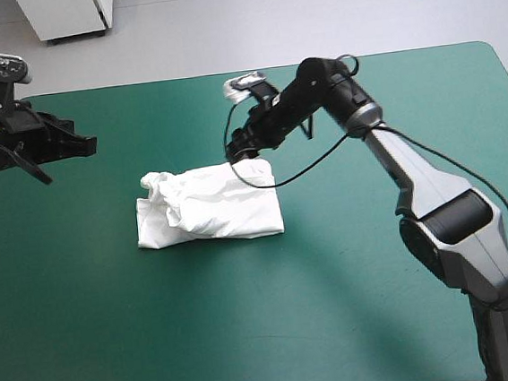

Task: Fold the cloth

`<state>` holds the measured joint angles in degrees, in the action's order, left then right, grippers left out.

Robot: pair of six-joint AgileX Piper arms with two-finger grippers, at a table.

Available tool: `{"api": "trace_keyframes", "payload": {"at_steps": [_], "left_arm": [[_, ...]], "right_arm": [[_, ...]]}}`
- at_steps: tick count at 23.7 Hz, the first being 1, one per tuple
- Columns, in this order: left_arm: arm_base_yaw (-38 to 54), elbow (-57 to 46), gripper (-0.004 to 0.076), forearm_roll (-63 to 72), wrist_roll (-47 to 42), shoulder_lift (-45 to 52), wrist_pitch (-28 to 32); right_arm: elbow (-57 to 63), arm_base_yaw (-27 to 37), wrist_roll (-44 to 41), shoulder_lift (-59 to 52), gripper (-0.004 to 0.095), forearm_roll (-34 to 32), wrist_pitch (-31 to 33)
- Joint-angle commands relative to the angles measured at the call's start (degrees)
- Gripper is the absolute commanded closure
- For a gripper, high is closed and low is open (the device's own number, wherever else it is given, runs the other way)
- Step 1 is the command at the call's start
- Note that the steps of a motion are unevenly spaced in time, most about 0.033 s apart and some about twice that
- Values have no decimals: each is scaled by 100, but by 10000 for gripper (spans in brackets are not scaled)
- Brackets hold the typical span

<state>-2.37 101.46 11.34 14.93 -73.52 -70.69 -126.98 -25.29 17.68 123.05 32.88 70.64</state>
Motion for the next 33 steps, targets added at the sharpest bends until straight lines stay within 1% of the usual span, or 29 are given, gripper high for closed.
{"api": "trace_keyframes", "payload": {"at_steps": [1, 3, 4, 7, 8, 11, 16, 22, 25, 26, 28, 31, 33], "left_arm": [[3, 36, 733, 29, -42, 385, 279], [3, -105, 733, -13, -42, 531, 290], [3, -231, 733, -13, -67, 632, 338], [3, -339, 733, -13, -67, 702, 348], [3, -344, 733, -13, -67, 702, 348], [3, -344, 733, 10, -67, 702, 361], [3, -344, 733, 10, -67, 702, 397], [3, -344, 733, -28, -56, 702, 432], [3, -344, 733, -28, -56, 702, 432], [3, -344, 733, -28, -56, 702, 432], [3, -344, 733, -28, -56, 702, 432], [3, -344, 733, -28, -56, 702, 422], [3, -344, 733, -10, -56, 702, 422]], "right_arm": [[348, 457, -189, -928, 343, -142, 85], [830, 679, -189, -1205, 343, -142, 85], [1263, 792, -116, -1396, 343, -142, -9], [1802, 826, 65, -1380, 343, 17, -244], [1845, 788, 171, -1243, 343, 178, -300], [1845, 731, 207, -805, 343, 379, -326], [1845, 691, 403, -246, 343, 1077, -326], [1834, 406, 477, 11, 343, 1054, -515], [1834, 271, 464, 122, 357, 1035, -504], [1834, 243, 464, 163, 385, 1035, -504], [1826, 191, 464, 214, 479, 943, -544], [1826, 177, 464, 233, 717, 761, -573], [1826, 177, 464, 233, 915, 483, -583]]}}
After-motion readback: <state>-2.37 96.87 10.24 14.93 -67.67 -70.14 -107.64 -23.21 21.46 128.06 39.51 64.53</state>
